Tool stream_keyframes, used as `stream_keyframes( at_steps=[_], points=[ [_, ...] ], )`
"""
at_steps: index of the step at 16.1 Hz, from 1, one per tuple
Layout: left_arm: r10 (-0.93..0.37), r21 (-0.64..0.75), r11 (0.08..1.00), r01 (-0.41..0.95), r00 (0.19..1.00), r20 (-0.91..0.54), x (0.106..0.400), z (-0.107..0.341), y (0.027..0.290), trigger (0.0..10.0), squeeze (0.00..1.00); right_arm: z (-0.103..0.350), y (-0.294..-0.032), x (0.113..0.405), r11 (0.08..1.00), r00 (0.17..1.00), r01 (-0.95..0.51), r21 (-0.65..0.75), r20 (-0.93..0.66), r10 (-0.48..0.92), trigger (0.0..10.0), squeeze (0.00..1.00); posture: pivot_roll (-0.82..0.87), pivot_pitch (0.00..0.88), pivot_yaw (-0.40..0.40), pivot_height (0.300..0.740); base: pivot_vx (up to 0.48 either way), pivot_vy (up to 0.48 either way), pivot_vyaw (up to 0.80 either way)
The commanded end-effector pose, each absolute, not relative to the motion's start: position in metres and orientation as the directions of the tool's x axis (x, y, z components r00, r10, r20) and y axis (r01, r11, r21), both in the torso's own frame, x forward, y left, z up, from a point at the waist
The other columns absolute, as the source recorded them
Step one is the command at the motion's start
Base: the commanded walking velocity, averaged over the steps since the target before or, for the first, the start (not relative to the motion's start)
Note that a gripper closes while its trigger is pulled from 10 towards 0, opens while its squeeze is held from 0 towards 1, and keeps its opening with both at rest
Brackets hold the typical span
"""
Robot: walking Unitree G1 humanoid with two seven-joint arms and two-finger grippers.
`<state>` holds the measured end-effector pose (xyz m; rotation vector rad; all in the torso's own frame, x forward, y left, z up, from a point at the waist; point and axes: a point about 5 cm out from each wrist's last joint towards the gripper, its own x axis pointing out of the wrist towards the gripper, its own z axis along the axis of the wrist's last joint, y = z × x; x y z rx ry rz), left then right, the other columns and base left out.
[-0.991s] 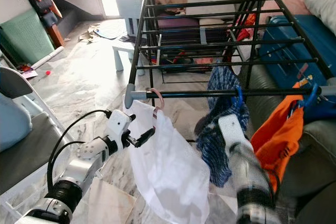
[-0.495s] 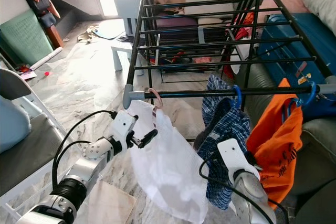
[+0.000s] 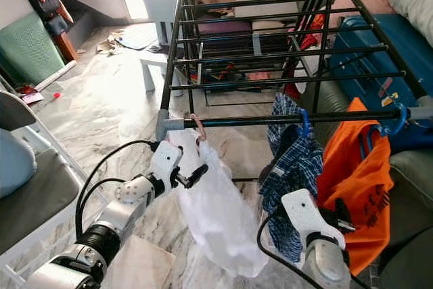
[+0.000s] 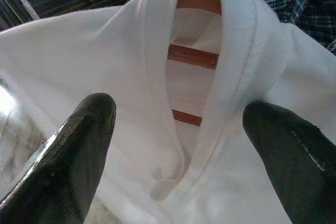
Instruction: Hang hanger
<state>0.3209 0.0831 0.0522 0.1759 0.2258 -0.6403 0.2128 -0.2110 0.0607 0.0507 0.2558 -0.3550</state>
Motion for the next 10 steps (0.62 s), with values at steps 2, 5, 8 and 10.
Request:
stream_keyframes(
  at_steps=[2, 5, 8, 10],
  points=[
    [-0.560, 0.118, 0.789, 0.602, 0.786, -0.262, 0.325, 0.055, 0.085, 10.0, 0.00, 0.063, -0.211, 0.213, 0.937, 0.908, 0.349, -0.012, -0.241, -0.342, 10.0, 1.00, -0.08, 0.000, 0.085, 0.740, 0.000, 0.000, 0.00],
    [-0.540, 0.116, 0.806, 0.580, 0.802, -0.255, 0.327, 0.055, 0.079, 10.0, 0.00, 0.068, -0.219, 0.210, 0.931, 0.905, 0.364, -0.031, -0.225, -0.361, 10.0, 1.00, -0.08, 0.000, 0.067, 0.740, 0.000, 0.000, 0.00],
    [-0.519, 0.113, 0.822, 0.558, 0.816, -0.254, 0.328, 0.055, 0.077, 10.0, 0.00, 0.069, -0.224, 0.215, 0.934, 0.909, 0.355, -0.044, -0.219, -0.356, 10.0, 1.00, -0.07, 0.000, 0.048, 0.740, -0.281, 0.000, 0.00],
    [-0.514, 0.115, 0.825, 0.553, 0.820, -0.253, 0.329, 0.055, 0.079, 10.0, 0.00, 0.071, -0.223, 0.217, 0.936, 0.911, 0.349, -0.045, -0.217, -0.350, 10.0, 1.00, -0.06, 0.000, 0.043, 0.740, -0.306, 0.000, 0.00]
  ],
)
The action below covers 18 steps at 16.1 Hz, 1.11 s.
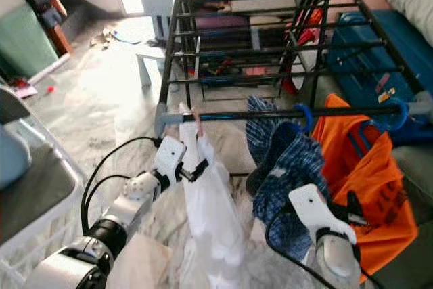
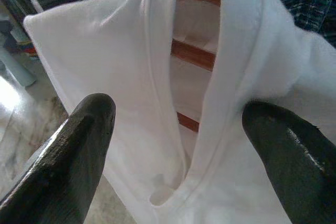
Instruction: Hang hanger
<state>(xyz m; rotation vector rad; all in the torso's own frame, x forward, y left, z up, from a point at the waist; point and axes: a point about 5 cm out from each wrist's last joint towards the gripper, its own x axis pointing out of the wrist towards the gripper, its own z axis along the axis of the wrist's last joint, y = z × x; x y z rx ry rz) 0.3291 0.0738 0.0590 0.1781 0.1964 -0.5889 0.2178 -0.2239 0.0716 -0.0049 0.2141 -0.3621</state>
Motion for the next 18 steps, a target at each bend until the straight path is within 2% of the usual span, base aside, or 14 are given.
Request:
stream_keyframes(
  at_steps=[1, 6, 12, 16, 17, 18],
  points=[
    [-0.509, 0.117, 0.828, 0.548, 0.823, -0.253, 0.329, 0.055, 0.081, 10.0, 0.00, 0.070, -0.222, 0.217, 0.938, 0.913, 0.344, -0.046, -0.218, -0.345, 10.0, 1.00, -0.06, 0.000, 0.040, 0.740, -0.307, 0.000, 0.00],
    [-0.501, 0.117, 0.833, 0.541, 0.827, -0.257, 0.326, 0.051, 0.083, 10.0, 0.00, 0.066, -0.218, 0.215, 0.944, 0.915, 0.328, -0.046, -0.233, -0.329, 10.0, 1.00, -0.05, 0.000, 0.031, 0.740, -0.307, 0.000, 0.00],
    [-0.470, 0.126, 0.854, 0.504, 0.853, -0.226, 0.335, 0.061, 0.087, 10.0, 0.00, 0.074, -0.221, 0.227, 0.949, 0.928, 0.309, -0.060, -0.200, -0.315, 10.0, 1.00, -0.03, 0.000, 0.022, 0.740, -0.306, 0.000, 0.00],
    [-0.377, 0.168, 0.899, 0.404, 0.910, -0.173, 0.341, 0.068, 0.105, 10.0, 0.00, 0.071, -0.218, 0.228, 0.956, 0.936, 0.286, -0.058, -0.198, -0.292, 10.0, 1.00, 0.01, 0.000, 0.000, 0.740, -0.214, 0.000, 0.00],
    [-0.283, 0.242, 0.922, 0.302, 0.953, -0.111, 0.345, 0.077, 0.125, 10.0, 0.00, 0.073, -0.217, 0.231, 0.963, 0.946, 0.266, -0.049, -0.181, -0.270, 10.0, 1.00, 0.05, 0.000, -0.027, 0.740, 0.000, 0.000, 0.00],
    [-0.263, 0.313, 0.912, 0.264, 0.964, -0.046, 0.346, 0.086, 0.137, 10.0, 0.00, 0.075, -0.214, 0.234, 0.967, 0.952, 0.250, -0.053, -0.170, -0.255, 10.0, 1.00, 0.06, 0.000, -0.035, 0.740, 0.000, 0.000, 0.00]
  ],
)
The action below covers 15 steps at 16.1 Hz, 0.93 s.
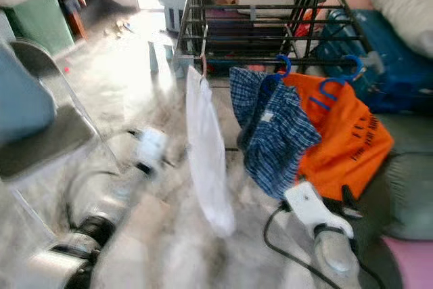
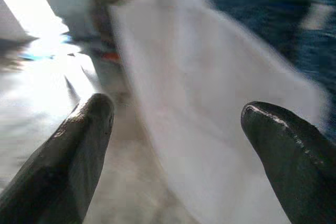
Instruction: Hang hanger
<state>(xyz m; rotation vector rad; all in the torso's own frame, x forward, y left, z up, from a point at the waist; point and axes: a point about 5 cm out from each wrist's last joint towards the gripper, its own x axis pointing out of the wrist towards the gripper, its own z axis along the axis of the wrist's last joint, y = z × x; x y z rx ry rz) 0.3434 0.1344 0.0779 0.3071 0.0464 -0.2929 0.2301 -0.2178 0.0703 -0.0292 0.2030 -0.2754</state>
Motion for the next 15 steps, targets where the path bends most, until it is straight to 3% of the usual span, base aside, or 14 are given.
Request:
stream_keyframes(
  at_steps=[1, 3, 4, 7, 8, 9, 10, 11, 13, 15],
  points=[
    [-0.263, 0.371, 0.896, 0.242, 0.965, 0.005, 0.348, 0.095, 0.147, 10.0, 0.00, 0.078, -0.212, 0.238, 0.972, 0.960, 0.227, -0.063, -0.153, -0.234, 10.0, 1.00, 0.08, 0.000, -0.044, 0.740, 0.000, 0.000, 0.00],
    [-0.276, 0.418, 0.873, 0.251, 0.961, -0.001, 0.354, 0.104, 0.159, 10.0, 0.00, 0.083, -0.208, 0.245, 0.977, 0.971, 0.195, -0.087, -0.121, -0.204, 10.0, 1.00, 0.11, 0.000, -0.059, 0.740, 0.000, 0.000, 0.00],
    [-0.312, 0.373, 0.878, 0.301, 0.950, -0.032, 0.354, 0.105, 0.166, 10.0, 0.00, 0.085, -0.206, 0.247, 0.980, 0.977, 0.180, -0.086, -0.103, -0.189, 10.0, 0.98, 0.12, 0.000, -0.061, 0.740, 0.000, 0.000, 0.00],
    [-0.226, 0.300, 0.922, 0.245, 0.969, -0.099, 0.337, 0.084, 0.186, 10.0, 0.00, 0.086, -0.202, 0.245, 0.983, 0.980, 0.177, -0.044, -0.083, -0.180, 10.0, 0.86, 0.17, 0.000, -0.092, 0.740, 0.000, 0.000, 0.00],
    [-0.121, 0.263, 0.952, 0.154, 0.983, -0.138, 0.316, 0.066, 0.206, 10.0, 0.00, 0.087, -0.195, 0.247, 0.990, 0.987, 0.139, -0.034, -0.073, -0.141, 10.0, 0.67, 0.21, 0.000, -0.123, 0.740, 0.000, 0.000, 0.00],
    [-0.108, 0.260, 0.955, 0.144, 0.983, -0.147, 0.312, 0.063, 0.209, 10.0, 0.00, 0.087, -0.193, 0.248, 0.991, 0.989, 0.131, -0.032, -0.070, -0.133, 10.0, 0.67, 0.21, 0.000, -0.123, 0.740, 0.000, 0.000, 0.00],
    [-0.007, 0.277, 0.959, 0.049, 0.989, -0.151, 0.301, 0.059, 0.224, 10.0, 0.00, 0.089, -0.191, 0.251, 0.992, 0.991, 0.119, -0.035, -0.058, -0.121, 10.0, 0.55, 0.24, 0.000, -0.133, 0.740, 0.000, 0.000, 0.00],
    [0.029, 0.284, 0.959, 0.018, 0.986, -0.163, 0.295, 0.057, 0.231, 10.0, 0.00, 0.090, -0.191, 0.252, 0.992, 0.991, 0.119, -0.032, -0.051, -0.120, 10.0, 0.55, 0.25, 0.000, -0.131, 0.740, 0.000, 0.000, 0.00],
    [-0.022, 0.238, 0.969, 0.071, 0.979, -0.205, 0.288, 0.054, 0.226, 10.0, 0.00, 0.087, -0.195, 0.250, 0.986, 0.984, 0.168, -0.005, -0.053, -0.168, 10.0, 0.42, 0.25, 0.000, -0.109, 0.740, 0.000, 0.000, 0.00],
    [-0.059, 0.233, 0.966, 0.111, 0.974, -0.218, 0.289, 0.056, 0.219, 10.0, 0.00, 0.086, -0.196, 0.246, 0.979, 0.978, 0.204, 0.008, -0.049, -0.203, 10.0, 0.16, 0.21, 0.000, -0.087, 0.740, 0.000, 0.000, 0.00]
  ],
)
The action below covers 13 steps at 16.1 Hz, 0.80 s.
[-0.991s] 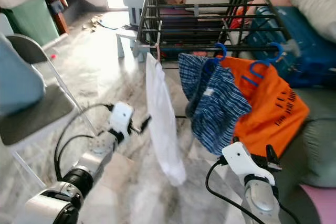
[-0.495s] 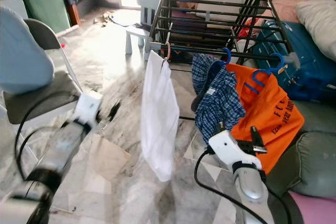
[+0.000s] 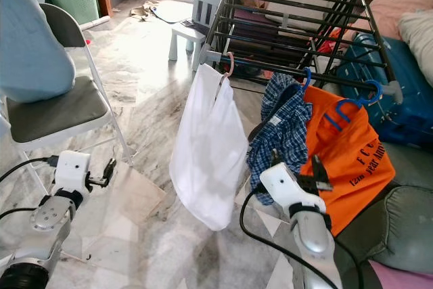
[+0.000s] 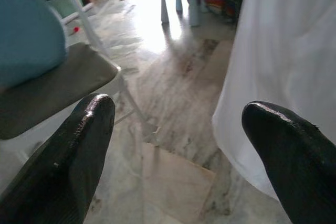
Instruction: Hang hanger
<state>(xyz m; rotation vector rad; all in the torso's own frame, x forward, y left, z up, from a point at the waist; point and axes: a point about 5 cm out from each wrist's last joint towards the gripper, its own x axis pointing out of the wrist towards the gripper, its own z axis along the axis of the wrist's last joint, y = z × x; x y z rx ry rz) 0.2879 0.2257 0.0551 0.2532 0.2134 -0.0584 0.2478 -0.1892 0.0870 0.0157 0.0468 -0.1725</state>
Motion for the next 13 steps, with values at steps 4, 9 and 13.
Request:
stream_keyframes(
  at_steps=[4, 9, 13],
  points=[
    [-0.197, 0.202, 0.949, 0.243, 0.955, -0.221, 0.298, 0.064, 0.187, 10.0, 0.00, 0.083, -0.204, 0.225, 0.941, 0.940, 0.339, 0.027, -0.052, -0.337, 10.0, 0.00, 0.10, 0.000, -0.005, 0.740, 0.000, 0.000, 0.00],
    [-0.298, 0.146, 0.929, 0.339, 0.922, -0.248, 0.305, 0.062, 0.162, 10.0, 0.00, 0.072, -0.212, 0.208, 0.908, 0.908, 0.414, 0.068, -0.098, -0.407, 10.0, 0.00, 0.04, 0.000, 0.016, 0.740, 0.000, 0.000, -0.09],
    [-0.244, 0.126, 0.948, 0.293, 0.920, -0.308, 0.299, 0.048, 0.168, 10.0, 0.00, 0.063, -0.210, 0.207, 0.942, 0.931, 0.334, 0.033, -0.171, -0.324, 10.0, 0.00, 0.04, 0.000, -0.015, 0.740, 0.000, 0.000, 0.00]
  ],
)
